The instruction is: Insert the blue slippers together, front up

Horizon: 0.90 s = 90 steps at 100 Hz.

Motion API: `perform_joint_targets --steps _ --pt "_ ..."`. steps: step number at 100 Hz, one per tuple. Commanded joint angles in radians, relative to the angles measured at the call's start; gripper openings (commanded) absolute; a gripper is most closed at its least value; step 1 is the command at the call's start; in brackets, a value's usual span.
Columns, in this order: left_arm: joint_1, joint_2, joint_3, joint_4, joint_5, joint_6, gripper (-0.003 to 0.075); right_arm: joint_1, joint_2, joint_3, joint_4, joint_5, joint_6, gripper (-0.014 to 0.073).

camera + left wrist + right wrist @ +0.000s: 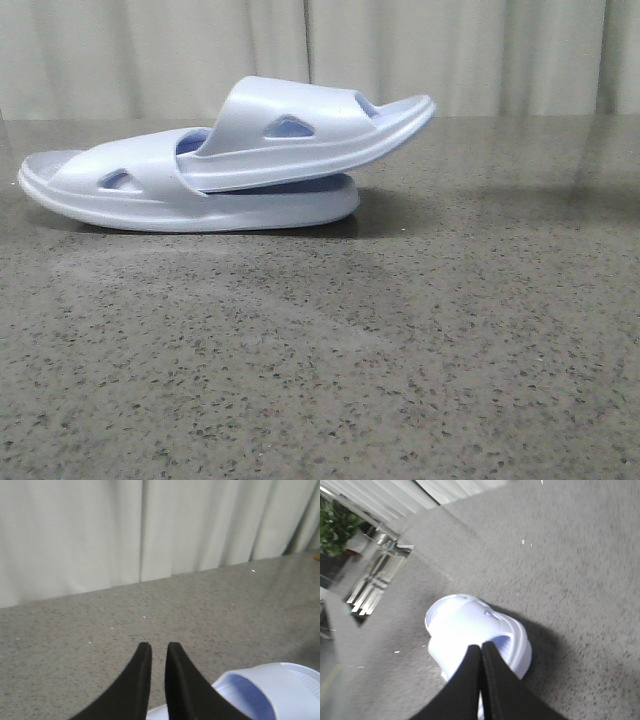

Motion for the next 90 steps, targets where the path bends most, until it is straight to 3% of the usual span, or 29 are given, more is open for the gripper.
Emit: perform_joint_targets --steps 1,18,31,42,66,90 --pt "-0.058 -0.073 0.035 -0.033 -0.176 -0.016 0.0015 0.039 -0.123 0.031 0.051 -0.106 -0.082 -0.0078" --pt "-0.209 -0.215 0.167 0.087 -0.460 -0.014 0.0015 0.172 -0.351 0.189 0.041 -0.468 -0.177 -0.0078" --pt "-0.300 -0.320 0.271 0.121 -0.539 -0.014 0.0015 0.289 -0.510 0.315 0.041 -0.698 -0.222 -0.0078" --pt "-0.347 -0.400 0.377 0.050 -0.593 -0.014 0.0015 0.354 -0.644 0.448 0.041 -0.822 -0.223 -0.0078" --pt "-0.400 -0.594 0.616 -0.020 -0.699 -0.012 0.0015 0.377 -0.912 0.711 0.067 -0.888 -0.223 -0.0078" --pt "-0.409 -0.667 0.650 -0.054 -0.707 -0.012 0.0015 0.377 -0.996 0.782 0.076 -0.860 -0.221 -0.0079"
